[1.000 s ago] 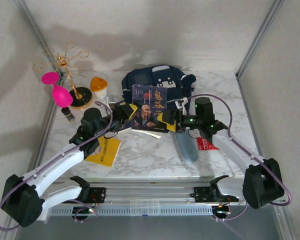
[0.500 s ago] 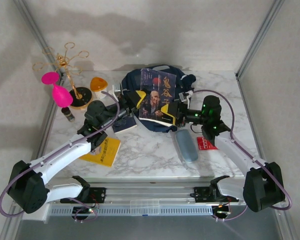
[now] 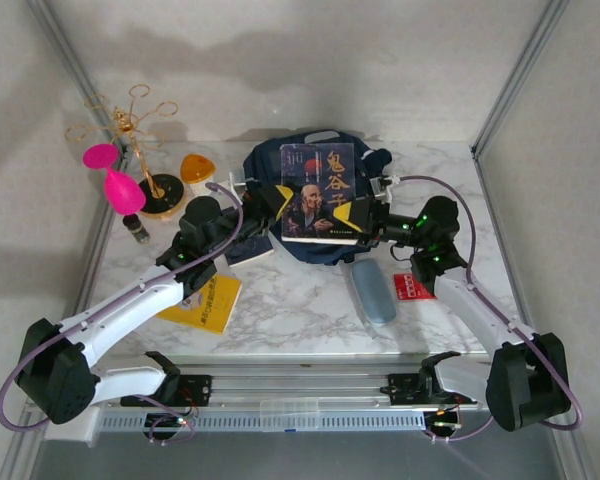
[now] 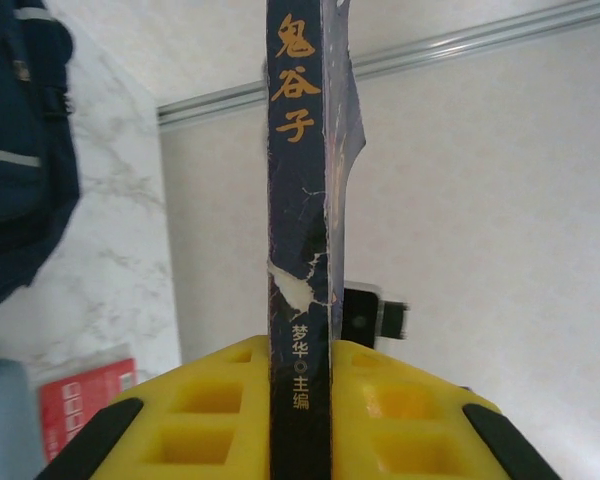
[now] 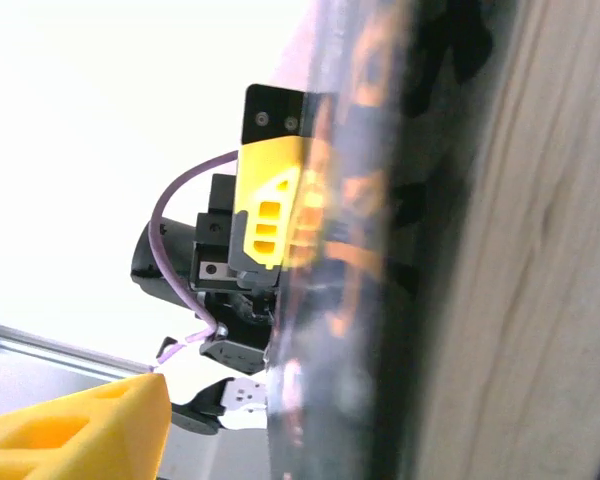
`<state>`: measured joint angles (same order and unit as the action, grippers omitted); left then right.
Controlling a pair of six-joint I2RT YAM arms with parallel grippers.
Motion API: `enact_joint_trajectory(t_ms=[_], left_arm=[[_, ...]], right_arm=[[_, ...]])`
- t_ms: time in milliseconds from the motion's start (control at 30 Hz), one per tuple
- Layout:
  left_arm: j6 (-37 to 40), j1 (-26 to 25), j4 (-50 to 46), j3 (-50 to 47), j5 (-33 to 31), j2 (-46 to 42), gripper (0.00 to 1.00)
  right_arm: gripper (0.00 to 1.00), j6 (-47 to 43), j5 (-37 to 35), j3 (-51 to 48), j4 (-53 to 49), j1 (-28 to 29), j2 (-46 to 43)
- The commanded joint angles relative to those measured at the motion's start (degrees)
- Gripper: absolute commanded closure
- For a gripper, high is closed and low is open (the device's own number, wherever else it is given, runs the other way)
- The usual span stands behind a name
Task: Pack the student bag
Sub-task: Pass the book, then open the student bag at the center of the table.
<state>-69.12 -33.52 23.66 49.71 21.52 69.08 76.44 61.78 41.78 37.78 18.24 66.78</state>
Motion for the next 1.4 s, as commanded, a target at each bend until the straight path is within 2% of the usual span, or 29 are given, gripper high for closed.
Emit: enact_joint_trajectory(t_ms=[0,67,167,267,400,467,500,533,600,667,800,933,1033,1100,1300,1367], left_arm=[[4.1,0.2,-1.6,3.2,-1.7,-0.9,1.00],[3.7,0.1,-0.3,3.2,-0.5,-0.3,1.00],[5.2,0.1,-3.2,4.0,-0.7,0.4,1.00],[6.4,0.1,-4.4,3.8,-1.6,0.4,1.00],[8.6,0.1,-6.6,4.7,-1.3,1.7,0.98],[11.7,0.2,-7.6,5.2,-1.3,2.2,0.75],[15.6,0.2,-8.3,5.7,-1.3,2.4,0.63],[20.4,0.2,-10.1,6.6,-1.9,3.1,0.55],[28.8,-0.2,-15.4,8.9,-3.8,5.6,0.49],[37.6,-1.5,-20.9,11.8,-4.7,8.9,0.46],[52.1,-5.0,-24.9,14.9,-5.2,15.2,0.34],[61.0,-6.8,-28.8,20.2,-3.8,24.1,0.33],[64.8,-7.7,-32.5,25.9,-4.1,31.6,0.34],[66.1,-8.2,-34.4,29.6,-5.0,36.1,0.35],[69.2,-8.7,-39.5,39.8,-0.9,46.6,0.34],[69.5,-8.6,-40.8,42.5,-1.6,49.2,0.35]], right_arm=[[0.40,-2.9,1.5,0.9,-2.1,-0.3,-0.9],[0.47,-3.4,1.8,0.9,-2.2,-0.3,-0.1],[0.62,-6.2,1.7,1.5,-5.8,-1.0,0.6],[0.79,-12.7,-0.1,3.6,-15.2,-2.1,0.9],[1.00,-16.9,-1.1,5.9,-20.7,-2.9,1.5],[1.00,-20.4,-1.6,7.6,-25.6,-4.1,1.7],[1.00,-23.4,-2.5,9.3,-30.0,-5.3,1.7],[1.00,-27.1,-4.0,11.1,-35.3,-6.9,1.9],[1.00,-32.3,-8.8,14.0,-44.7,-10.8,2.0],[1.00,-33.5,-11.5,14.5,-47.6,-15.0,1.5],[1.00,-35.4,-16.0,14.3,-51.0,-21.8,-0.1],[1.00,-36.9,-19.3,14.0,-54.0,-27.1,-0.2],[1.00,-37.2,-20.2,13.9,-54.4,-29.4,-0.1],[1.00,-37.0,-20.2,13.5,-54.0,-30.6,0.1],[1.00,-37.2,-19.9,12.4,-53.3,-31.9,0.6],[1.00,-37.0,-19.6,11.6,-52.6,-32.2,0.9]])
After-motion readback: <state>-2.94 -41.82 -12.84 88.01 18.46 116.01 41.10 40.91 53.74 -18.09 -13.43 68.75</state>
